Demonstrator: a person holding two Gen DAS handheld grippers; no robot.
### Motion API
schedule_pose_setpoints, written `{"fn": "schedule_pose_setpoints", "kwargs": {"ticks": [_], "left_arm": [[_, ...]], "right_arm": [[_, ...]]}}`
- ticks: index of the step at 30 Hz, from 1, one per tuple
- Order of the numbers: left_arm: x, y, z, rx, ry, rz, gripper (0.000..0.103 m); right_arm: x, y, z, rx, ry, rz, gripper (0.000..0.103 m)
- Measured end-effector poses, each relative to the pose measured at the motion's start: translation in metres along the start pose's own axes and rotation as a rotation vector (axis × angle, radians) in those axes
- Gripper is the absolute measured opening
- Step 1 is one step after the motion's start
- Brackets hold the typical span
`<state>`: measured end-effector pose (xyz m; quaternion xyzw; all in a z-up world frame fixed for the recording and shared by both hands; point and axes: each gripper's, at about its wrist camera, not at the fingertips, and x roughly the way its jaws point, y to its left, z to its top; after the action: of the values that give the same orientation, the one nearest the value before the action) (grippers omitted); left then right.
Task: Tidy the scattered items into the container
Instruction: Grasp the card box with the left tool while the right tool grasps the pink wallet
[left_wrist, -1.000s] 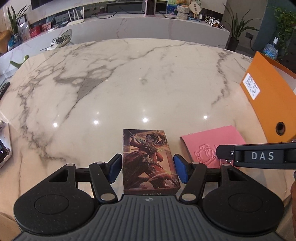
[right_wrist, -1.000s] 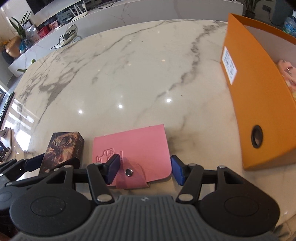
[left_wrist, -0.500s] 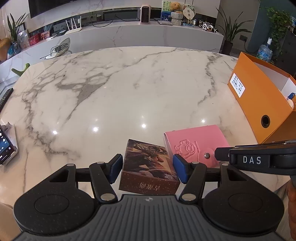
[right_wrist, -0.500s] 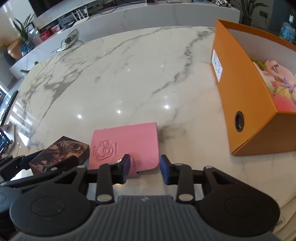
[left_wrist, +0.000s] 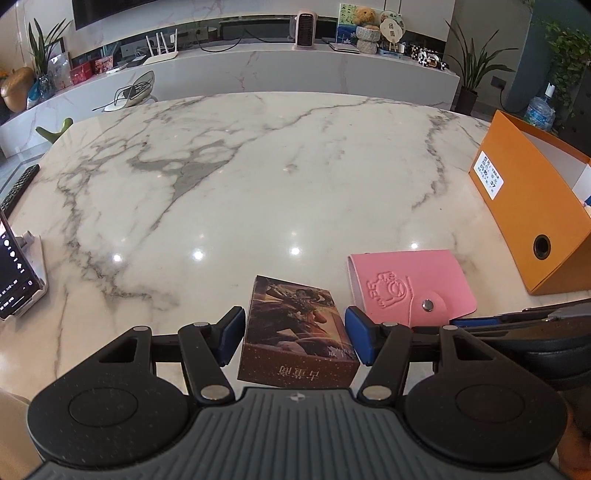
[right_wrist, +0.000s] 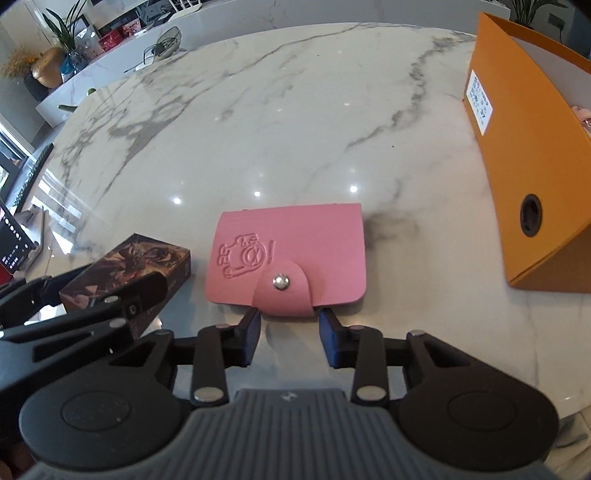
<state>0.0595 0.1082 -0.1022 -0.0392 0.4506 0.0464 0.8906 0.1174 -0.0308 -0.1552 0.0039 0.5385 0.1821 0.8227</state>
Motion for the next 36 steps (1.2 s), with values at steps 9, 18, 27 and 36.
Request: {"fn": "schedule_pose_setpoints", "kwargs": {"ticks": [9,18,27,36], "left_arm": [[0.010,0.007,0.006,-0.032,0.005,0.029,0.069],[0.022,0.015,0.012,-0.046,0.040,0.059,0.069],[0.034,0.004,0.015,-0.028,0.064,0.032,0.069],[0.049,0.000,0.026,-0.025,0.077,0.025,0.068]], "right_arm": [[0.006,0.005,0.010,-0.025,-0.038,0.038,0.038],[0.009,0.006,0.023,-0.040,-0.018,0.100,0.038],[-0.022,0.004,0.047,-0.247,-0.116,-0.028,0.048],[0.007,-0.007,0.069,-0.195,-0.107,-0.069,0.048]]}}
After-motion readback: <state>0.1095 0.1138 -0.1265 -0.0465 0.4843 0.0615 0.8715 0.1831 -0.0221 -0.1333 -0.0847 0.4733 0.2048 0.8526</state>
